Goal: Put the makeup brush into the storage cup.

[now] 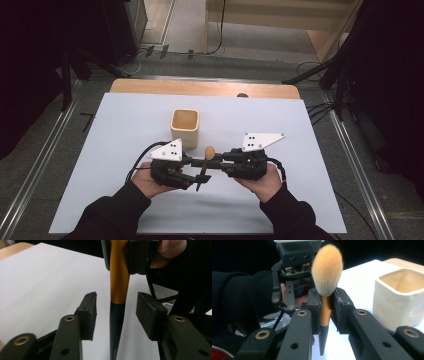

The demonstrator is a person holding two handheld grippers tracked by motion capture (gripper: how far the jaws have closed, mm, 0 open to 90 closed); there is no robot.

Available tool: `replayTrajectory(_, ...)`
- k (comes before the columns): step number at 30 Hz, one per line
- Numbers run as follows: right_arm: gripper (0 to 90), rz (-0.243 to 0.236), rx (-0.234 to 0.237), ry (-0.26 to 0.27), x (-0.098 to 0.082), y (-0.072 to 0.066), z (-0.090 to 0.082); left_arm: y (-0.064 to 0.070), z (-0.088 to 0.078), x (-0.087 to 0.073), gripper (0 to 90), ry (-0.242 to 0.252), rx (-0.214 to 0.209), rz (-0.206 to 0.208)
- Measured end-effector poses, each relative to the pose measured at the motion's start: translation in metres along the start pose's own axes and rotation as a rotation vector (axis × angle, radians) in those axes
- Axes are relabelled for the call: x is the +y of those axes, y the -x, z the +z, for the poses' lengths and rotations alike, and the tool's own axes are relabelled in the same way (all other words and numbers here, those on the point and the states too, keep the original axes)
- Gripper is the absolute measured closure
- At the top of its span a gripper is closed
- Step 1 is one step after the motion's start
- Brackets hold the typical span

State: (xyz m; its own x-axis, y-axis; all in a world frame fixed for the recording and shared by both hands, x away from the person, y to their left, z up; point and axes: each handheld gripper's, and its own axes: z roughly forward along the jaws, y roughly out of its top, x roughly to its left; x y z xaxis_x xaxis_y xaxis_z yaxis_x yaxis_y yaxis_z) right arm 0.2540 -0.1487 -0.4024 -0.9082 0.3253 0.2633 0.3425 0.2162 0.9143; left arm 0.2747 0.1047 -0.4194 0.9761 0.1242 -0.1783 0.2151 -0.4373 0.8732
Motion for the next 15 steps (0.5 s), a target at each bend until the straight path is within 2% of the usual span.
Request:
replayTrajectory(10, 78.1, -0.006, 0.009, -0.020, -0.0004, -0.0001, 0.0026, 0.0005, -0.0012, -0.0002, 71.9, 0.003, 0.002, 0.010)
replayTrajectory(15, 78.1, 0.001, 0.012, -0.020, -0.0003, 0.0000, 0.0028, 0.0007, -0.0013, -0.0003, 76.0, 0.012, 0.000, 0.023)
